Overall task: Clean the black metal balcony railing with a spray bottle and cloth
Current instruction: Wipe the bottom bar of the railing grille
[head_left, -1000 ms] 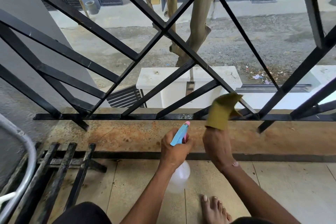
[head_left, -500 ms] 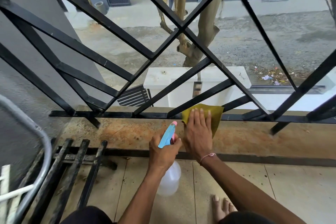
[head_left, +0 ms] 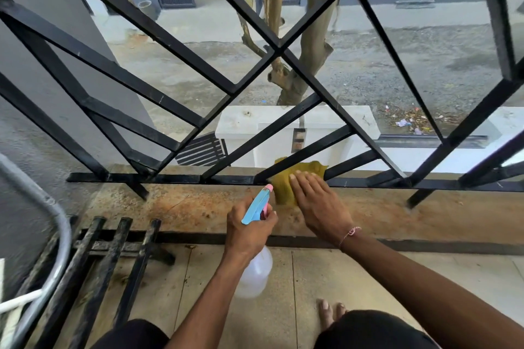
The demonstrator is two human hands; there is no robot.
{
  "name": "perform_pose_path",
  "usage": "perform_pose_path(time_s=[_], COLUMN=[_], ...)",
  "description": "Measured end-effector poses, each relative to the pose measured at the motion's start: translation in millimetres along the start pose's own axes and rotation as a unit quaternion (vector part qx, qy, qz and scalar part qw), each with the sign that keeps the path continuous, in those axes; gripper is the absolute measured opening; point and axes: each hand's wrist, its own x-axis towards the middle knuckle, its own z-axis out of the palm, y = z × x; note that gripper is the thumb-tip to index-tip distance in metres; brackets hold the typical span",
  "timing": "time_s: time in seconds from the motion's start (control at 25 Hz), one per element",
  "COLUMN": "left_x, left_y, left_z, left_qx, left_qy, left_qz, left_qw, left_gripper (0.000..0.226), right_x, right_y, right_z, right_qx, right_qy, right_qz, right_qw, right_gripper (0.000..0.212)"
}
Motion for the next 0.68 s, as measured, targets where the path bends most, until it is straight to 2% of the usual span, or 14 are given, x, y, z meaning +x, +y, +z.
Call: perform_pose_path(time_s=[0.16,0.28,0.44,0.52,0.68], left_x=[-7,-8,-5,-3,-1], left_y=[16,24,26,28,27], left_z=[18,25,27,21,2], left_qx=[0.003,0.015,0.001,-0.001,0.004], left_qy=[-0.044,-0.067,-0.081,-0.074,-0.056], left_qz=[0.021,0.014,0.031,0.043,0.048], left_qw=[0.999,0.998,0.996,0.996,0.997], left_gripper=[0.015,0.024,0.016,0.017,0.016], right_x=[-31,-45,-57,-47,-16], right_y=[36,61,63,45,-17], right_z=[-19,-45,-65,-55,-15], right_qx=[-0.144,-0.186,-0.225,-0.201,-0.065], right_qy=[-0.037,-0.056,-0.081,-0.08,-0.109], right_qz=[0.018,0.088,0.113,0.128,0.129], right_qw=[0.989,0.977,0.964,0.968,0.984], right_gripper=[0.064,0.061,0.063,0.064,0.062])
